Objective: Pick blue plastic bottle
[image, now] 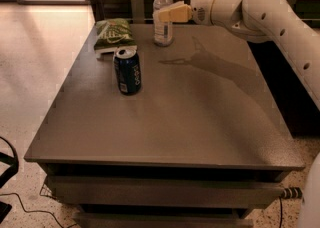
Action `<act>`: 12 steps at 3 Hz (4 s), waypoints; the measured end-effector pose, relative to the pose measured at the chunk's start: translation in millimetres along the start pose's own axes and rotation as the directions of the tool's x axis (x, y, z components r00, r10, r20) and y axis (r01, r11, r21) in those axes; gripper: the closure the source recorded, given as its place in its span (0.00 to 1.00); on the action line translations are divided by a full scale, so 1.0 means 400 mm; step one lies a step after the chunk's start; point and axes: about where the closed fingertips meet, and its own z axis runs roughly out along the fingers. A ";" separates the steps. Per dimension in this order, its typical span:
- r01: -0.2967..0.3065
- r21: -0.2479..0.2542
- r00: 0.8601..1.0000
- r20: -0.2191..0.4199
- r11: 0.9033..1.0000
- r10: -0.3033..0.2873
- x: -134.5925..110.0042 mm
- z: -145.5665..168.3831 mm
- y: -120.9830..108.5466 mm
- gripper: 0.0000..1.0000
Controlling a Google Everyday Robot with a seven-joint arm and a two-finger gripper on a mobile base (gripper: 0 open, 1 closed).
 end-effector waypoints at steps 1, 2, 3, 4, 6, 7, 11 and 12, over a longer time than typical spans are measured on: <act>-0.020 -0.018 1.000 0.021 1.000 0.020 0.009 0.035 -0.003 0.00; -0.056 -0.032 0.996 0.061 0.998 0.058 0.028 0.066 -0.017 0.00; -0.089 -0.041 0.993 0.079 0.995 0.092 0.058 0.084 -0.028 0.00; -0.116 -0.051 0.991 0.063 0.992 0.120 0.094 0.097 -0.028 0.00; -0.131 -0.092 0.991 0.004 0.987 0.132 0.142 0.152 -0.015 0.00; -0.130 -0.117 0.991 0.010 0.985 0.132 0.147 0.186 -0.011 0.18; -0.132 -0.137 0.991 0.010 0.982 0.135 0.147 0.215 0.013 1.00; -0.132 -0.137 0.991 0.010 0.982 0.135 0.147 0.215 0.013 1.00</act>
Offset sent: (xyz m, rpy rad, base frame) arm 0.0431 0.0119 -0.0285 0.1774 0.0133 0.0426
